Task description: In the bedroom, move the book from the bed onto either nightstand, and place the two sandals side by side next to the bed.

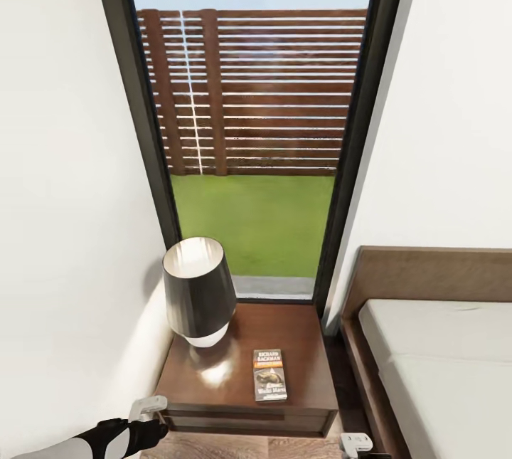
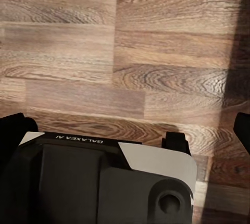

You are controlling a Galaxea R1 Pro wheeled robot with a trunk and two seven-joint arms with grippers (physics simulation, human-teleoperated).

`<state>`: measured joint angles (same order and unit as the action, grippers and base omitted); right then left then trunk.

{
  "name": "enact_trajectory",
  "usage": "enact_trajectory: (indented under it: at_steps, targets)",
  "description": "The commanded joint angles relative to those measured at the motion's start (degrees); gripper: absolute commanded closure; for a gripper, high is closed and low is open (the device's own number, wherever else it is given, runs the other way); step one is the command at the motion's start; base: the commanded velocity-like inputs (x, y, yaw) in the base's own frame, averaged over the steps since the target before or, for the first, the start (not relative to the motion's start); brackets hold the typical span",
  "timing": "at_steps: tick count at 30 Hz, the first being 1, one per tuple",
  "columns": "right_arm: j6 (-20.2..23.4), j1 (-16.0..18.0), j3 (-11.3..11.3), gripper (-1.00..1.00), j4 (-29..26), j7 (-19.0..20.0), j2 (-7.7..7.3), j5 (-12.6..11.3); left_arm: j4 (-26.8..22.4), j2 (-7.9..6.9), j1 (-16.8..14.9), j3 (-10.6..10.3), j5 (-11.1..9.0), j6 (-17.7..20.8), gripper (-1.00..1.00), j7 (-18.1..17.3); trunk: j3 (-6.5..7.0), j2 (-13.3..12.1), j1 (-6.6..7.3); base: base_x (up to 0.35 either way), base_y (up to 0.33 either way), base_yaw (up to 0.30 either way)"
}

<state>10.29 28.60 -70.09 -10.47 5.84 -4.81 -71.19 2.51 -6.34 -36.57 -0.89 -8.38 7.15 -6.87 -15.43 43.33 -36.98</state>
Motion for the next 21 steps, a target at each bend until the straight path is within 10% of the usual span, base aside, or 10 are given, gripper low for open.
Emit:
enact_trajectory:
  at_steps: [1,21]
  targets:
    - [0.2,0.1,-0.2,-1.00,-0.1,0.1,-0.04,-0.2,0.1,-0.01,-0.1,-0.1,-0.6,0.1,-1.00,-0.2,0.11,-0.4,0.21,0.000,0.000,0.002]
    - [0.1,0.1,-0.2,-1.00,-0.1,0.1,-0.02,-0.3,0.1,0.07,-0.1,-0.2,-0.6,0.1,-1.00,-0.2,5.08,-8.4,4.61,0.000,0.000,-0.004]
